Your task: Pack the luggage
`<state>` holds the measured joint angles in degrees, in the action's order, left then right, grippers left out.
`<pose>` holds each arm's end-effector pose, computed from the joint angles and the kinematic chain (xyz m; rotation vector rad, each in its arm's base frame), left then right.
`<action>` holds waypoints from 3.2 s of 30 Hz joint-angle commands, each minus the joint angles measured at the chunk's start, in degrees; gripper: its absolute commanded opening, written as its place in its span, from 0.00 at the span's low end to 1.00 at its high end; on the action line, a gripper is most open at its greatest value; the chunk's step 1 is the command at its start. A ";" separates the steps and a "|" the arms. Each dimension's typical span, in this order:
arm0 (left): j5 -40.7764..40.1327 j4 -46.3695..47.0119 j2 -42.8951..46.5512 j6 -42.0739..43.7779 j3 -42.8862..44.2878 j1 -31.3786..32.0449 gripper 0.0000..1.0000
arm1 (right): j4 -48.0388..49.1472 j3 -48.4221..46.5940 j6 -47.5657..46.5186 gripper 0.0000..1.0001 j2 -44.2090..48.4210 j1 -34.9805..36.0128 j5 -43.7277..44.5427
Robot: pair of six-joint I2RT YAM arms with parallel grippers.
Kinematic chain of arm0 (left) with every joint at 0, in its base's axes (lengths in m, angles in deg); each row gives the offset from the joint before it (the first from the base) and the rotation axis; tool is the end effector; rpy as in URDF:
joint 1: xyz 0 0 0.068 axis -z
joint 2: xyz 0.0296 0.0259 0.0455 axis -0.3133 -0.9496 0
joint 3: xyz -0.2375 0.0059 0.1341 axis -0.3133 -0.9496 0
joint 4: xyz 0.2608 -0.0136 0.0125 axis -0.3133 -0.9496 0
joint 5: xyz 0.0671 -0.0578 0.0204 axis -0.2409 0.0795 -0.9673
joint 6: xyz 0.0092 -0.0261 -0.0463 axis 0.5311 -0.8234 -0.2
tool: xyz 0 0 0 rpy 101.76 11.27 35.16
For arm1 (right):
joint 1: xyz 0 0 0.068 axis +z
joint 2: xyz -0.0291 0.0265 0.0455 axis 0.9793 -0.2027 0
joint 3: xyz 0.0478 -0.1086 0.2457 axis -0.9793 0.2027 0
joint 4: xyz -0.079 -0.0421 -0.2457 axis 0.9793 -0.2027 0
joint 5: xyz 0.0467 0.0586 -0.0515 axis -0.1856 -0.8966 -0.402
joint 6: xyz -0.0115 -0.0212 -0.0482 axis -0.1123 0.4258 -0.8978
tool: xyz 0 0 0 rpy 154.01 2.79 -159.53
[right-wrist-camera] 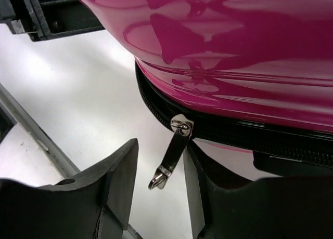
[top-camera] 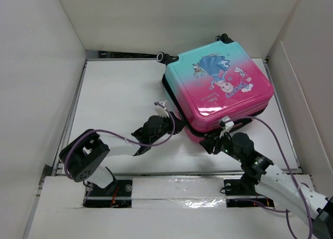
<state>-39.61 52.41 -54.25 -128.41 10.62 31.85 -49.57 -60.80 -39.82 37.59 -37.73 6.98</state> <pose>0.1906 -0.2264 0.2003 0.1250 1.8098 -1.1470 0.1117 0.0992 0.1956 -0.4061 1.9103 0.7836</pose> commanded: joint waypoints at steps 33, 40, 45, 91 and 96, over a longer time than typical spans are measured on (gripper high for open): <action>-4.53 2.77 -9.08 -8.29 9.14 5.09 0.00 | 11.99 -22.54 -1.73 0.00 -27.95 29.56 27.63; -2.34 -3.98 1.73 -7.50 3.34 -9.81 0.69 | 7.97 -6.65 4.15 0.00 -10.22 29.56 27.99; 9.96 -7.33 2.36 -9.26 8.86 -22.94 0.81 | -0.48 -5.83 3.37 0.00 1.83 29.56 25.53; 28.70 -21.32 -52.93 -17.08 88.16 -27.26 0.70 | -3.13 -6.01 3.72 0.00 -2.28 29.56 23.50; 30.28 -8.94 -52.05 -22.34 81.92 -26.73 0.38 | -3.04 -5.66 3.63 0.00 -2.37 29.56 23.94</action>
<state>-12.56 30.34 -107.52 -146.12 94.95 3.56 -54.60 -65.22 -36.83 34.55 -9.60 32.86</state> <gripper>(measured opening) 0.656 0.187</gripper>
